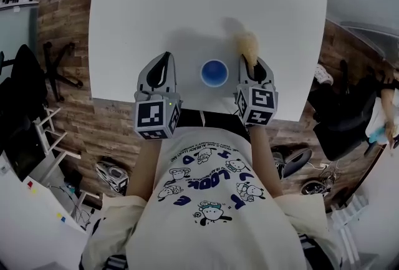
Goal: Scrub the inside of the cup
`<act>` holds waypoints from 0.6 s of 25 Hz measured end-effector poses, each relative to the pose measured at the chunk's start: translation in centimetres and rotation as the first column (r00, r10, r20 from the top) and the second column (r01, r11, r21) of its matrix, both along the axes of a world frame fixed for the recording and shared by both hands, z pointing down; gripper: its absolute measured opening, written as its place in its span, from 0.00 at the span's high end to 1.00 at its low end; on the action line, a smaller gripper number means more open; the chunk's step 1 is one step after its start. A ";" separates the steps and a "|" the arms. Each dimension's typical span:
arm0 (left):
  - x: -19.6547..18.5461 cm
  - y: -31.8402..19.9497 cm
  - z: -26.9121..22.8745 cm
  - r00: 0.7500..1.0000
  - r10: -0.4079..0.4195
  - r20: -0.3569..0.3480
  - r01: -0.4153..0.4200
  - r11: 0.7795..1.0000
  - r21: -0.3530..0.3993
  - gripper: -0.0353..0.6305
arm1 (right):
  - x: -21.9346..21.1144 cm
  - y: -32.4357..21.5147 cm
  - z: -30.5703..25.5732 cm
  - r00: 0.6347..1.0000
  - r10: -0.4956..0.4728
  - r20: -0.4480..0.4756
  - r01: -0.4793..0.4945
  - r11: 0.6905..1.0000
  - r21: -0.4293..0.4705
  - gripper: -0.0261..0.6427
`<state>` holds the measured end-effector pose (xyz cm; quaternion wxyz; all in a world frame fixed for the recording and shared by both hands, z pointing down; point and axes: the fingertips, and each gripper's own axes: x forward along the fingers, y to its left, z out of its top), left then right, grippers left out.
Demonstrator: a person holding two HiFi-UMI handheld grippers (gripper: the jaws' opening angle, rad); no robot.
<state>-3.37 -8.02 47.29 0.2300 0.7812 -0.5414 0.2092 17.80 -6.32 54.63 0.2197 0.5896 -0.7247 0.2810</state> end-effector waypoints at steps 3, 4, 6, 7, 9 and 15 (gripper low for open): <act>0.1 0.4 0.5 0.998 0.054 0.018 -0.054 0.999 -0.006 0.90 | -0.5 0.2 -0.3 1.000 0.007 0.018 -0.007 1.000 0.002 0.82; 0.1 0.5 0.6 0.997 0.073 0.032 -0.073 0.997 -0.001 0.90 | -0.7 0.4 -0.4 1.000 0.006 0.023 -0.007 1.000 0.004 0.82; 0.1 1.0 0.8 0.994 0.101 0.039 -0.101 0.995 -0.004 0.88 | -1.1 0.8 -0.6 0.999 0.009 0.040 -0.009 1.000 0.007 0.82; 0.1 1.4 1.1 0.993 0.112 0.034 -0.112 0.994 -0.012 0.85 | -1.3 1.0 -0.7 0.999 0.012 0.052 -0.013 1.000 0.009 0.82; 0.0 1.9 1.7 0.990 0.142 0.025 -0.141 0.989 -0.037 0.85 | -1.7 1.2 -0.9 0.997 0.018 0.077 -0.019 1.000 0.017 0.82; 0.6 3.3 3.5 0.954 0.298 0.024 -0.296 0.952 -0.076 0.75 | -2.5 2.1 -0.7 0.996 0.038 0.086 -0.039 0.999 0.011 0.82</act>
